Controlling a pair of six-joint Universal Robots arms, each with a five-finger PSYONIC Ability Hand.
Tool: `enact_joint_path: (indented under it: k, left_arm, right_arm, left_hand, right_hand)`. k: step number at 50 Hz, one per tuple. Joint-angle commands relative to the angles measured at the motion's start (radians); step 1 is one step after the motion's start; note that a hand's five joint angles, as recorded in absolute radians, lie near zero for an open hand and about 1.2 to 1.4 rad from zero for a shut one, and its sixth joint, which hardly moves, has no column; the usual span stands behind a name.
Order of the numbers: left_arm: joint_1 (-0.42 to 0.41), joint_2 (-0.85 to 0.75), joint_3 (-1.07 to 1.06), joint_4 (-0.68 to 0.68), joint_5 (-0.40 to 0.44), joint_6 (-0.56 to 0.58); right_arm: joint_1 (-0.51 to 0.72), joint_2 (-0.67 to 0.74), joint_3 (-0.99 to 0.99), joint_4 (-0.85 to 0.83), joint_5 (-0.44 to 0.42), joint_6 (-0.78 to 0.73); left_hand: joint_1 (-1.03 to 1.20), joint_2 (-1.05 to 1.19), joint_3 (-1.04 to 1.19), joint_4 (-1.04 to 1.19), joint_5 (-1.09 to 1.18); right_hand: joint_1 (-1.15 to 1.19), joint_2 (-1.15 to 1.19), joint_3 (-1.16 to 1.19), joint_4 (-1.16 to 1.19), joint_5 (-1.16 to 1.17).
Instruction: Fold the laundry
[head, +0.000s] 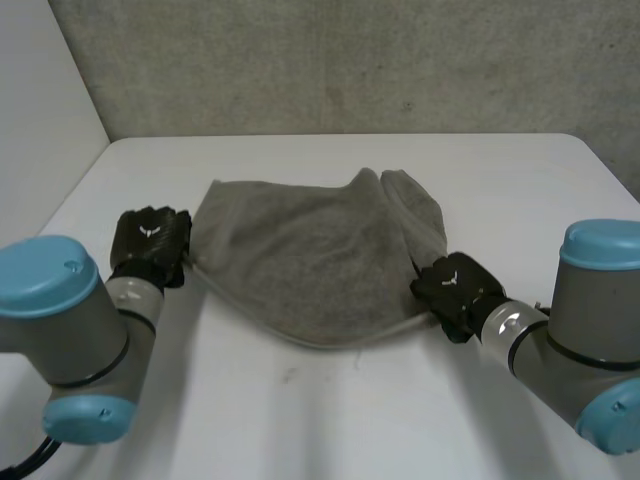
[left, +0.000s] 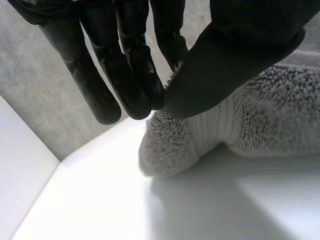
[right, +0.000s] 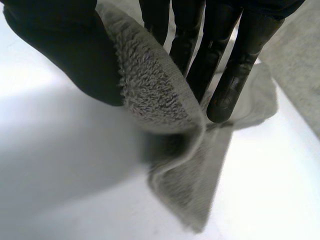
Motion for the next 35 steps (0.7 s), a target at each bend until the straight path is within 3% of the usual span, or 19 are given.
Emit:
enact_joint_path:
  k: [1, 6, 14, 28, 30, 35]
  left_arm:
    - [0.038, 0.073, -0.072, -0.002, 0.039, 0.0]
    - [0.059, 0.115, -0.085, 0.0, 0.056, -0.003]
    - [0.056, 0.135, -0.091, 0.0, 0.06, -0.003]
    - [0.093, 0.208, -0.109, 0.003, 0.064, -0.006]
    - [0.094, 0.224, -0.12, 0.005, 0.064, -0.009]
    - [0.094, 0.242, -0.126, 0.003, 0.065, -0.011]
  right_arm:
    - [-0.013, -0.042, 0.052, -0.008, 0.004, 0.02]
    - [-0.096, -0.073, 0.084, -0.016, -0.002, 0.182]
    - [-0.218, -0.075, 0.101, -0.018, -0.013, 0.403]
    - [-0.278, -0.073, 0.097, -0.027, -0.08, 0.467]
    - [-0.277, -0.075, 0.097, -0.027, -0.08, 0.528]
    - [-0.277, -0.078, 0.087, -0.022, -0.08, 0.607]
  left_hand:
    - [0.218, 0.179, 0.18, 0.179, 0.188]
    - [0.218, 0.179, 0.18, 0.179, 0.188]
    - [0.218, 0.179, 0.18, 0.179, 0.188]
    - [0.218, 0.179, 0.18, 0.179, 0.188]
    - [0.218, 0.179, 0.18, 0.179, 0.188]
    - [0.218, 0.179, 0.18, 0.179, 0.188]
  right_hand:
    - [0.014, -0.13, -0.13, -0.135, -0.154]
    - [-0.182, -0.327, -0.326, -0.331, -0.35]
    - [-0.309, -0.453, -0.453, -0.458, -0.477]
    - [-0.268, -0.412, -0.412, -0.417, -0.436]
    - [-0.194, -0.339, -0.339, -0.344, -0.363]
    - [-0.261, -0.406, -0.406, -0.41, -0.429]
